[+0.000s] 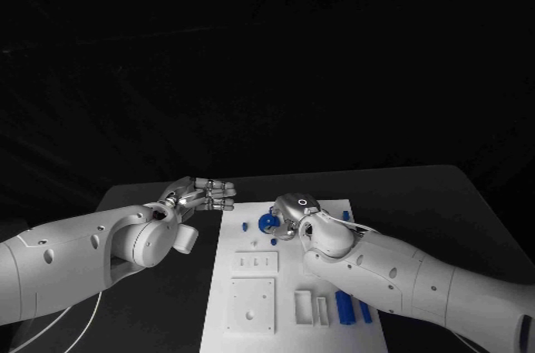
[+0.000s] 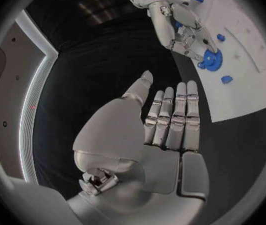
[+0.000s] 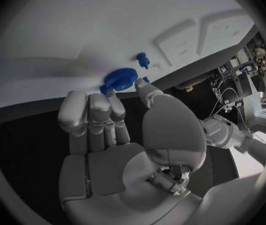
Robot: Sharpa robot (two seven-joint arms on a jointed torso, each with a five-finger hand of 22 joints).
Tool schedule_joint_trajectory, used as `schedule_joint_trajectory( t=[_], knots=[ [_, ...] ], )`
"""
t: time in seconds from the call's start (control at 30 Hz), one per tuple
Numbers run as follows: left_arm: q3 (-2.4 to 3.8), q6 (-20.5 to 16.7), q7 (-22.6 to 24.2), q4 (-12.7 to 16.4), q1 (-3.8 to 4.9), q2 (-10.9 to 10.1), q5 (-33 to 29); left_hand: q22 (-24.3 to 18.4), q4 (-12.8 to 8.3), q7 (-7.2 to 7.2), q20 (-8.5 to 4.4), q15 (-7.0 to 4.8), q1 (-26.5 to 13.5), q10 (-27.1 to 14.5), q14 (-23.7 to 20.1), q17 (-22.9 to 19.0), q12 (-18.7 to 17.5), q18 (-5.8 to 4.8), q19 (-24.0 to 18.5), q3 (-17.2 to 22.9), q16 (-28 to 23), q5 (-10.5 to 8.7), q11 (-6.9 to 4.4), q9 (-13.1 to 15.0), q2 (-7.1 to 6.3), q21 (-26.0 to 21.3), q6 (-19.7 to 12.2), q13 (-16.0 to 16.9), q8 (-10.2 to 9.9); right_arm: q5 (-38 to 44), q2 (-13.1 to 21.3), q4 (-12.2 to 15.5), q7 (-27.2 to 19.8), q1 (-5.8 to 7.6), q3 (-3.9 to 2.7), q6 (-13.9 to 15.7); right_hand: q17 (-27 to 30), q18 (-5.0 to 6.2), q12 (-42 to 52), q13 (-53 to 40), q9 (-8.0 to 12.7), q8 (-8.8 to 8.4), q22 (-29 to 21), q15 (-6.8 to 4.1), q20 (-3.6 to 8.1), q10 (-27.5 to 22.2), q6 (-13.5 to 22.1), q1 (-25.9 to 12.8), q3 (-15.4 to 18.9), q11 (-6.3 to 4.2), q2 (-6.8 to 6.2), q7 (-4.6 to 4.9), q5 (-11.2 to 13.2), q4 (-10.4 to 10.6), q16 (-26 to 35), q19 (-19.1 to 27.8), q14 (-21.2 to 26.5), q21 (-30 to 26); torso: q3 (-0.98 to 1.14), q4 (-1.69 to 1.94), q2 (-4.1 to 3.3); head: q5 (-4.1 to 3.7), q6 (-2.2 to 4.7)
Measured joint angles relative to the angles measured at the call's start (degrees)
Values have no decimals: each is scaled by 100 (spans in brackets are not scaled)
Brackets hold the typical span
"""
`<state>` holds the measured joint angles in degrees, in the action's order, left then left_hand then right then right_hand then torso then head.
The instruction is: Assemble the parts on the task board
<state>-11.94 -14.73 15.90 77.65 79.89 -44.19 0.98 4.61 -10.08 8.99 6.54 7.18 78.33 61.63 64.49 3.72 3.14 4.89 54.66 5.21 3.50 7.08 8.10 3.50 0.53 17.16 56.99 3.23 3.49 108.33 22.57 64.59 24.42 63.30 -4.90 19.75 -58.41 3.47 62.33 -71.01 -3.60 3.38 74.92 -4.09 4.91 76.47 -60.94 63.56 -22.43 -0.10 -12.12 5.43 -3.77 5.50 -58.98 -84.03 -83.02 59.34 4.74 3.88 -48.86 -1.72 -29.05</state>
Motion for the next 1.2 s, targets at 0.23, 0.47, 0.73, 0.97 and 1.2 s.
schedule_joint_trajectory(
  t=[0.23, 0.47, 0.73, 0.97, 1.2],
  knots=[
    [0, 4, 5, -10, 0, -53, -2, 0, 0, 0, 0, 0, 0, 0, 0, 0, 0, 0, 0, 0, 0, 23, 0, 0, 0, 0, 0, 0, 0, -286, 546, 444, -303, -14, -192, 450, -31, 0, 67, -71, 0, 0, 0, 0, 0, 0, -11, 370, 88, 0, 62, -11, -356, -305, -54, 0, 0, 67, 1, -14, 14, 23, 14],
    [-1, 8, 22, -63, 0, -102, -5, 1, 0, 0, 0, 0, 0, 0, 0, 0, 0, 0, 0, 0, 0, 23, 0, 0, 0, 0, 0, 0, 0, -1085, 1325, 942, -1258, 13, -765, 709, -39, 0, 106, -102, 0, 0, -1, 0, 0, 0, 14, 803, 673, 0, 249, 14, -810, -619, -54, 0, 0, 91, 18, -89, 56, 64, 37],
    [-2, 46, 51, -151, 0, -108, -8, 1, 0, 0, 0, 21, 0, 2, 21, 0, 0, 0, 0, 0, 0, 23, -2, 0, 0, 0, 0, 0, 0, -2078, 2124, 1036, -2405, 14, -1069, 375, -36, 0, 31, -51, -1, 0, -1, 0, 12, -42, -54, 984, 1029, -1, 375, 10, -1162, -1101, -15, 12, 0, 27, 50, -212, 132, 76, 47],
    [-1, 124, 88, -170, -4, -120, -9, 1, -18, 0, 0, -2, 0, 41, 43, 0, 0, 0, 0, 18, 0, 23, -41, 0, 0, 0, 0, 0, 0, -2560, 2324, 563, -2973, 4, -1105, -44, 84, 0, -162, 48, -1, -1, -1, -93, 103, -181, 15, 1192, 1465, -96, 456, -112, -1398, -1282, 220, 106, 113, -356, 102, -294, 179, 46, 29],
    [0, 190, 123, -176, -18, -129, -9, 1, -36, 0, 0, -1, 0, 41, 42, 0, 0, 0, 0, 36, 0, 23, -41, 0, 0, 0, 0, 0, 0, -2773, 2354, 146, -3220, -67, -1116, -318, 152, -1, -289, 136, 0, -1, -2, -92, 130, -352, 350, 1249, 1614, -99, 458, -61, -1398, -1431, 308, 137, 163, -575, 147, -323, 196, 14, 1]
  ],
)
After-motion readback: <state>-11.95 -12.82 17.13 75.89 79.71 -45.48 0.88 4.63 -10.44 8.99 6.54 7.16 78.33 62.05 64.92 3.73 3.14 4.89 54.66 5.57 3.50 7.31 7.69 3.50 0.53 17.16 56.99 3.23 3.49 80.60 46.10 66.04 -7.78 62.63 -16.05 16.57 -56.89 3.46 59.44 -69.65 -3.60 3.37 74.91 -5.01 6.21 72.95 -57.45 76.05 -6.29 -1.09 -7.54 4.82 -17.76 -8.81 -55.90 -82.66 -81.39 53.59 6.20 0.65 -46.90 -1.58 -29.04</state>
